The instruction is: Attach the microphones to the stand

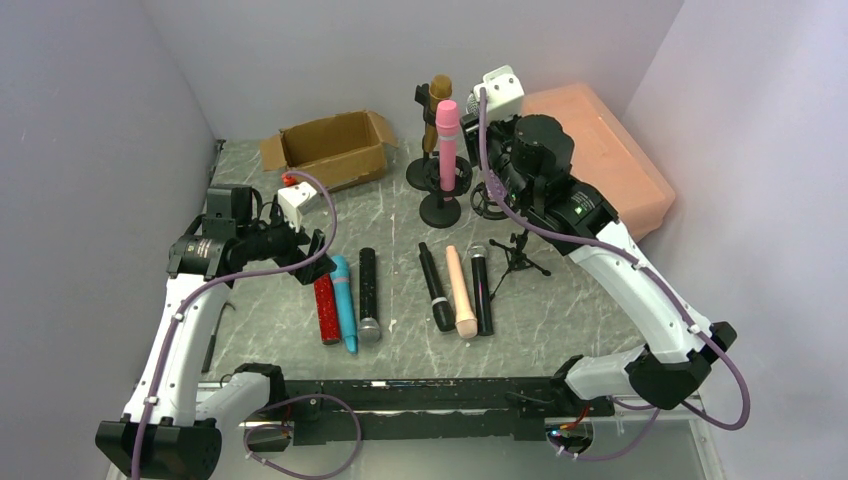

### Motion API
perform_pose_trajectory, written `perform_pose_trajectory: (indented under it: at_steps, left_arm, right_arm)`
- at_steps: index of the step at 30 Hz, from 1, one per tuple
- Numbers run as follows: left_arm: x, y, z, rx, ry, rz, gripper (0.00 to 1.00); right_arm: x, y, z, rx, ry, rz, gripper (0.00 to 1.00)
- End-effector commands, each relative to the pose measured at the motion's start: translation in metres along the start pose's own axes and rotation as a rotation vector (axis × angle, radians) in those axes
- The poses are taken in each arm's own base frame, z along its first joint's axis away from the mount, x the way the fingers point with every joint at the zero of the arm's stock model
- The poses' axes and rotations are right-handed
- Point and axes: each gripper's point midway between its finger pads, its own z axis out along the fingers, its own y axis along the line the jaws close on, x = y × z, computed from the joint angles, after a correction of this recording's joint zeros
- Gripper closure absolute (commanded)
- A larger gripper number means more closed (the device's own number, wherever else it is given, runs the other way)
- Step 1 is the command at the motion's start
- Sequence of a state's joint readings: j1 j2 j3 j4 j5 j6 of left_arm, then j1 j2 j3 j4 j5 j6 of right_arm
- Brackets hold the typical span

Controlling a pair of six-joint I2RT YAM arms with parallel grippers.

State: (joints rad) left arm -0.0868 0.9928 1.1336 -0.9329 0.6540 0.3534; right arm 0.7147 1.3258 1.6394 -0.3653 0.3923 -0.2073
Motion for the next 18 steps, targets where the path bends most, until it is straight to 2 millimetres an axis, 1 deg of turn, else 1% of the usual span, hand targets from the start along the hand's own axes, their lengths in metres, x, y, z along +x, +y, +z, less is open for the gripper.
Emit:
perform_pose_trajectory:
  at_steps: [1,8,15,18]
  left_arm:
    - [-0.008,-0.004,0.0,0.023,-0.023,0.007,0.01]
    - [-0.009,-0.004,-0.001,0.022,-0.024,0.01,0.0]
    - [-0.007,-0.004,0.001,0.028,-0.019,0.002,0.01]
    - [-0.008,-0.004,0.003,0.037,-0.022,-0.006,0.01]
  right_arm:
    - [0.0,-0.014,-0.01,0.046,0.003,0.006,1.0]
    - [0.011,-0.004,0.004,0.021,0.027,-0.011,1.0]
    - [0.009,0.004,0.011,-0.024,0.041,-0.029,1.0]
    - [0.009,0.013,0.013,-0.077,0.056,-0.051,1.0]
